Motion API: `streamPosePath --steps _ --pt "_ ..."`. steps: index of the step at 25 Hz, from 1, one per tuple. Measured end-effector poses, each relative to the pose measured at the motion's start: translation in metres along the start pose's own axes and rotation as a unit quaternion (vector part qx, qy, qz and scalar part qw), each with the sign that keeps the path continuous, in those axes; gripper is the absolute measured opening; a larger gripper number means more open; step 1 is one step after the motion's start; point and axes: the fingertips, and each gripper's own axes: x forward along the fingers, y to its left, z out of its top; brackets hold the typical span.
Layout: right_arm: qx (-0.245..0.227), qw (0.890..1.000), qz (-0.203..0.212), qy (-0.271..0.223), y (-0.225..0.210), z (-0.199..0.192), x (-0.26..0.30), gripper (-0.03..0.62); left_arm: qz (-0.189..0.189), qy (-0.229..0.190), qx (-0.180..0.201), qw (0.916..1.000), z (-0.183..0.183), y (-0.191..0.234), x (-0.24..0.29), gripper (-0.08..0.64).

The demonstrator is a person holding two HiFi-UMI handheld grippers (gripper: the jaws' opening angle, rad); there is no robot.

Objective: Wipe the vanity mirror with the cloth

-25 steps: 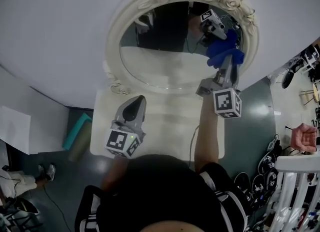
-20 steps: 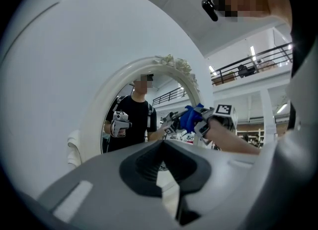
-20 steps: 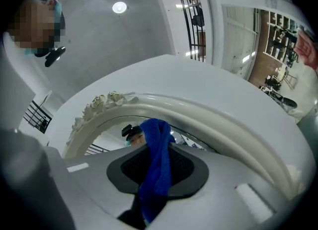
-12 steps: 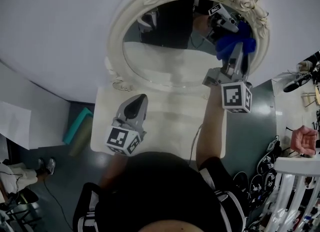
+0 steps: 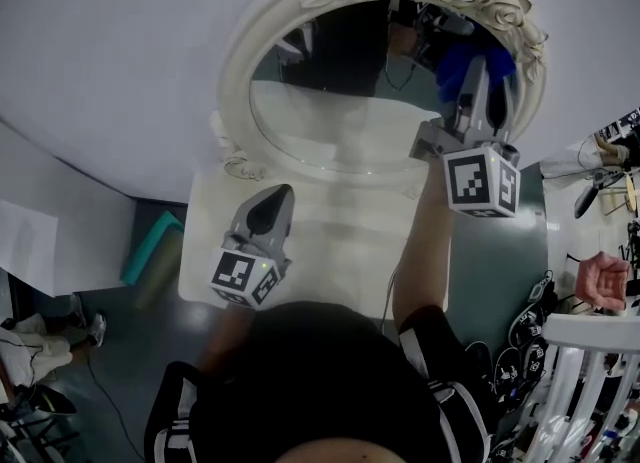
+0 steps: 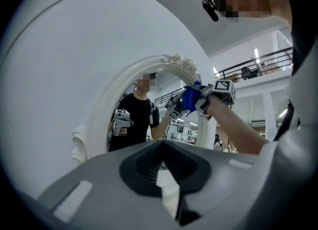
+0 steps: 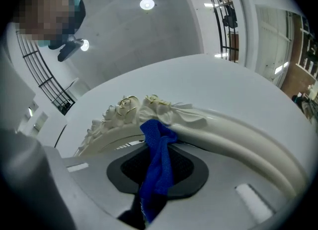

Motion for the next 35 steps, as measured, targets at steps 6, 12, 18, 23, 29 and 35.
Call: streamPosePath --steps 6,12,18,23,29,35 --pt "-0.085 0.995 0.043 0.029 0.042 0.003 0.018 0.072 0.01 0.0 -0.006 0.9999 -0.003 0.007 -0.005 0.011" --pt "-0.151 0.983 0.087 0.053 0.087 -0.004 0.031 0.067 0.019 -0.004 -0.008 0.9998 -0.002 0.015 -0.012 0.011" --pt "-0.229 0.962 0.124 0.079 0.139 -0.029 0.036 0.067 0.034 -0.005 -0.009 0.9994 -0.002 0.022 -0.023 0.011" --pt "-0.343 0.919 0.165 0.1 0.178 -0.063 0.032 0.067 0.054 -0.005 -0.011 0.9985 -0.004 0.035 -0.036 0.011" --pt "-0.407 0.884 0.202 0.112 0.218 -0.116 0.016 0.067 0.078 -0.003 -0.011 0.9968 -0.005 0.049 -0.053 0.011" --pt "-0.481 0.831 0.253 0.122 0.244 -0.18 -0.013 0.067 0.096 -0.004 -0.01 0.9954 -0.005 0.057 -0.063 0.011"
